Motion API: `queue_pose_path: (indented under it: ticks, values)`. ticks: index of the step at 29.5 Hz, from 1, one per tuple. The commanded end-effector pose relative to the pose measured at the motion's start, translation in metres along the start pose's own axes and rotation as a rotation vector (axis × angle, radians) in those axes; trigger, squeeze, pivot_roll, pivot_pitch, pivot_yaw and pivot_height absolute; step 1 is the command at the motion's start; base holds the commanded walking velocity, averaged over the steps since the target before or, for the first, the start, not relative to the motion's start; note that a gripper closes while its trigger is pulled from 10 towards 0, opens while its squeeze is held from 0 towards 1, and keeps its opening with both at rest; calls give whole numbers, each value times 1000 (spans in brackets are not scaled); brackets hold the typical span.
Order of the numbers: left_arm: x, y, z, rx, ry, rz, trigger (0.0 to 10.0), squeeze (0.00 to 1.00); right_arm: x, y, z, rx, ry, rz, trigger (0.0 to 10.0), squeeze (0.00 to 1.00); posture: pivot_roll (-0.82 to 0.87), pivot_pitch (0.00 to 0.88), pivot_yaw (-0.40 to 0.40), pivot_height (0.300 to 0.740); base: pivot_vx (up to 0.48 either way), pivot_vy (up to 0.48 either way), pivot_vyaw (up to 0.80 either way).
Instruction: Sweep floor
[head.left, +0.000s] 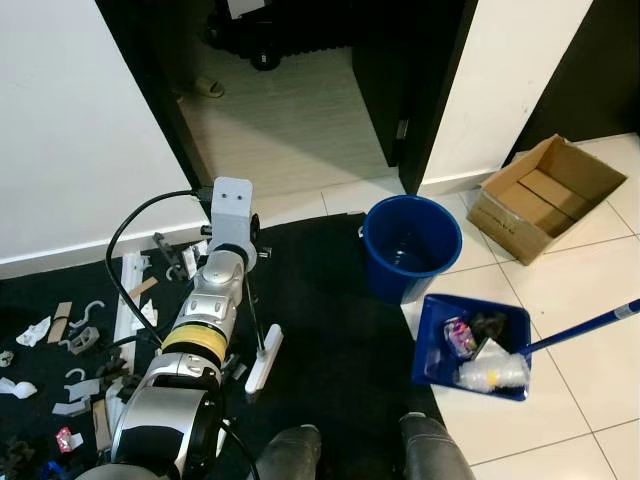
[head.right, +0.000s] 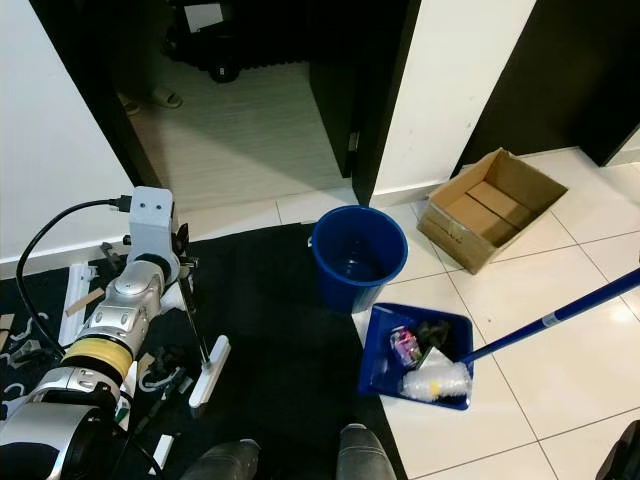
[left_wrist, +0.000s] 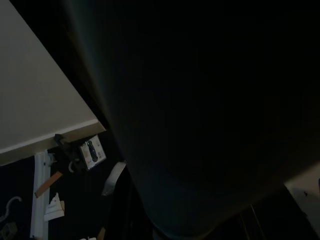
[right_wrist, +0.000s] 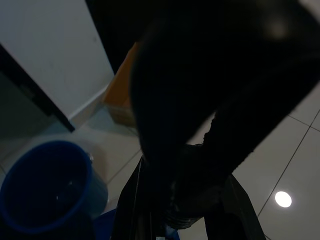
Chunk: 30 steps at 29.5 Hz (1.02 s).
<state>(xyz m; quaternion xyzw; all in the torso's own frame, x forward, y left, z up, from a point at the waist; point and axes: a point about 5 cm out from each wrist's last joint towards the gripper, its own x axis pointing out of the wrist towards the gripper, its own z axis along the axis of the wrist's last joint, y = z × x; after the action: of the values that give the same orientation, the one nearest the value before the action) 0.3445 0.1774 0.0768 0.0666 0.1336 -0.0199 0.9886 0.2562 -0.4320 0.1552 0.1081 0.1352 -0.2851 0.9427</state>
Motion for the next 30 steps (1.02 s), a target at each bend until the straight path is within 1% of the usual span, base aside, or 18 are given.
queue_pose_path:
  ticks: [1, 4, 5, 6, 7, 10, 12, 14, 17, 19, 20, 21, 23, 24, 25, 27, 29, 30]
  values:
    - [-1, -1, -2, 9, 1, 2, 10000, 0, 0, 1, 4, -28, -18, 5, 10000, 0, -18, 35, 17, 740, 0, 0, 0]
    - [-1, -1, -3, 16, -6, 7, 10000, 0, 2, 11, -20, -63, 24, 28, 10000, 0, -19, 34, 20, 740, 0, 0, 0]
    - [-1, -1, -3, 16, -6, 7, 10000, 0, 2, 11, -20, -63, 24, 28, 10000, 0, -19, 34, 20, 740, 0, 0, 0]
    - [-1, -1, -3, 28, -14, 12, 10000, 0, 4, 20, -30, -68, 19, 41, 10000, 0, -18, 35, 22, 740, 0, 0, 0]
    - [-1, -1, -3, 28, -14, 12, 10000, 0, 4, 20, -30, -68, 19, 41, 10000, 0, -18, 35, 22, 740, 0, 0, 0]
    - [-1, -1, -2, 36, -25, 18, 10000, 0, 4, 31, -38, -70, -1, 61, 10000, 0, -15, 35, 23, 740, 0, 0, 0]
    - [-1, -1, -1, 33, -29, 16, 10000, 0, 5, 42, -43, -46, -27, 80, 10000, 0, -12, 38, 24, 740, 0, 0, 0]
    - [-1, -1, -1, 33, -29, 16, 10000, 0, 5, 42, -43, -46, -27, 80, 10000, 0, -12, 38, 24, 740, 0, 0, 0]
    - [-1, -1, 0, 30, -31, 14, 10000, 0, 6, 53, -47, -20, -45, 99, 10000, 0, -10, 38, 24, 740, 0, 0, 0]
    - [-1, -1, 0, 30, -31, 14, 10000, 0, 6, 53, -47, -20, -45, 99, 10000, 0, -10, 38, 24, 740, 0, 0, 0]
    - [-1, 0, -1, 29, -31, 14, 10000, 0, 6, 61, -50, -8, -55, 117, 10000, 0, -8, 38, 23, 740, 0, 0, 0]
    - [-1, 0, -1, 29, -31, 14, 10000, 0, 6, 61, -50, -8, -55, 117, 10000, 0, -8, 38, 23, 740, 0, 0, 0]
    - [-2, 0, -2, 27, -29, 16, 10000, 0, 6, 77, -60, -2, -48, 157, 10000, 0, -7, 37, 22, 740, 0, 0, 0]
    - [-2, 0, -2, 27, -29, 16, 10000, 0, 6, 77, -60, -2, -48, 157, 10000, 0, -7, 37, 22, 740, 0, 0, 0]
    - [-2, 0, -3, 28, -29, 18, 10000, 0, 5, 86, -67, 2, -37, 173, 10000, 0, -7, 37, 22, 740, 0, 0, 0]
    - [-2, 0, -3, 28, -29, 18, 10000, 0, 5, 86, -67, 2, -37, 173, 10000, 0, -7, 37, 22, 740, 0, 0, 0]
    - [-2, 0, -4, 28, -30, 23, 10000, 0, 4, 104, -80, 4, -26, 211, 10000, 0, -5, 36, 21, 740, 0, 0, 0]
    - [-2, 0, -4, 28, -30, 23, 10000, 0, 4, 104, -80, 4, -26, 211, 10000, 0, -5, 36, 21, 740, 0, 0, 0]
